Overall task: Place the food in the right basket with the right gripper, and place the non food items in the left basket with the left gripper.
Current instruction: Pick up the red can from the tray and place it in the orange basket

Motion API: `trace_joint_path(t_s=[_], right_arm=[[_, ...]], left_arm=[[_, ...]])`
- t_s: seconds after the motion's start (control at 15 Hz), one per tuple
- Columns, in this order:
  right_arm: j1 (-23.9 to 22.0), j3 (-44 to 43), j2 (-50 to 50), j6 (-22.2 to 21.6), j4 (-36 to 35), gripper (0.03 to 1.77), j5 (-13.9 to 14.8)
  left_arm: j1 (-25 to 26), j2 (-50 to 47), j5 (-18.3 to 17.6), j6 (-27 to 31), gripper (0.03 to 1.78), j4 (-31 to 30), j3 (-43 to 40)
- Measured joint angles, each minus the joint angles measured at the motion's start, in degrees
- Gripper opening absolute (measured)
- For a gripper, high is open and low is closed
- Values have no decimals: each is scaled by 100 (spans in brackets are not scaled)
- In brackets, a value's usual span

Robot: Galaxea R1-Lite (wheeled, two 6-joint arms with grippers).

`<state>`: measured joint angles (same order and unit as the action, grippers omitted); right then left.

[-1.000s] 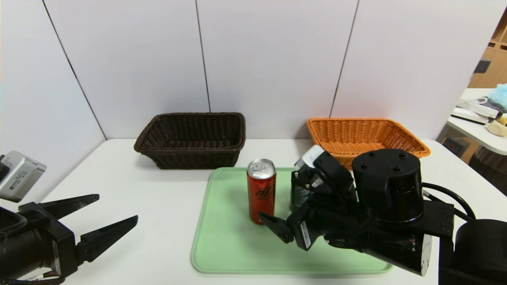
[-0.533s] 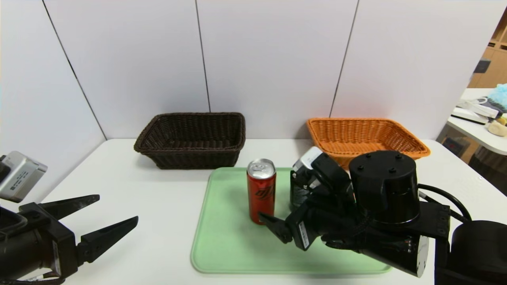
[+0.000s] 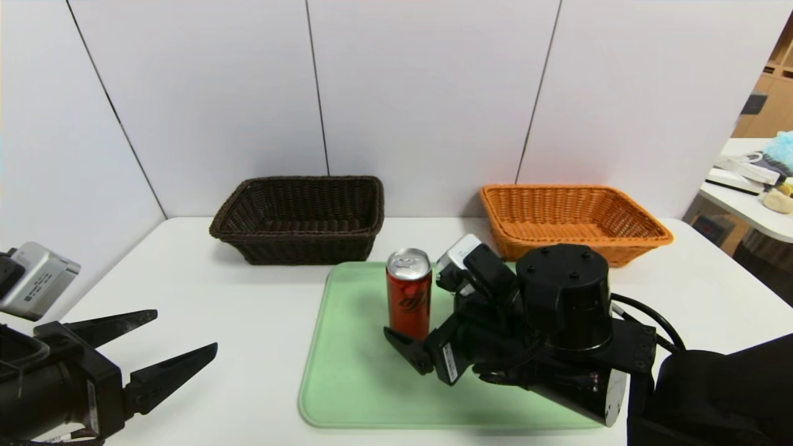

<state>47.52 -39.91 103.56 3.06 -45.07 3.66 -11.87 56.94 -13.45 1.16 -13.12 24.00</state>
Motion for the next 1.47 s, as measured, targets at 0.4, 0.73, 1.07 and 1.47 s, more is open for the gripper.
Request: trace_joint_path(t_s=[0.4, 0.73, 1.07, 1.47], right_arm=[[-13, -22, 143, -127, -46, 170, -9], [-13, -60, 410, -174, -499, 170, 2], [-34, -145, 617, -290, -545, 170, 9], [-61, -179, 833, -296, -895, 170, 44]], left_arm=[[0, 5, 0, 5, 169, 119, 11], [0, 5, 0, 5, 169, 124, 9], [2, 39, 0, 5, 169, 124, 38], [0, 52, -9, 7, 169, 127, 2]])
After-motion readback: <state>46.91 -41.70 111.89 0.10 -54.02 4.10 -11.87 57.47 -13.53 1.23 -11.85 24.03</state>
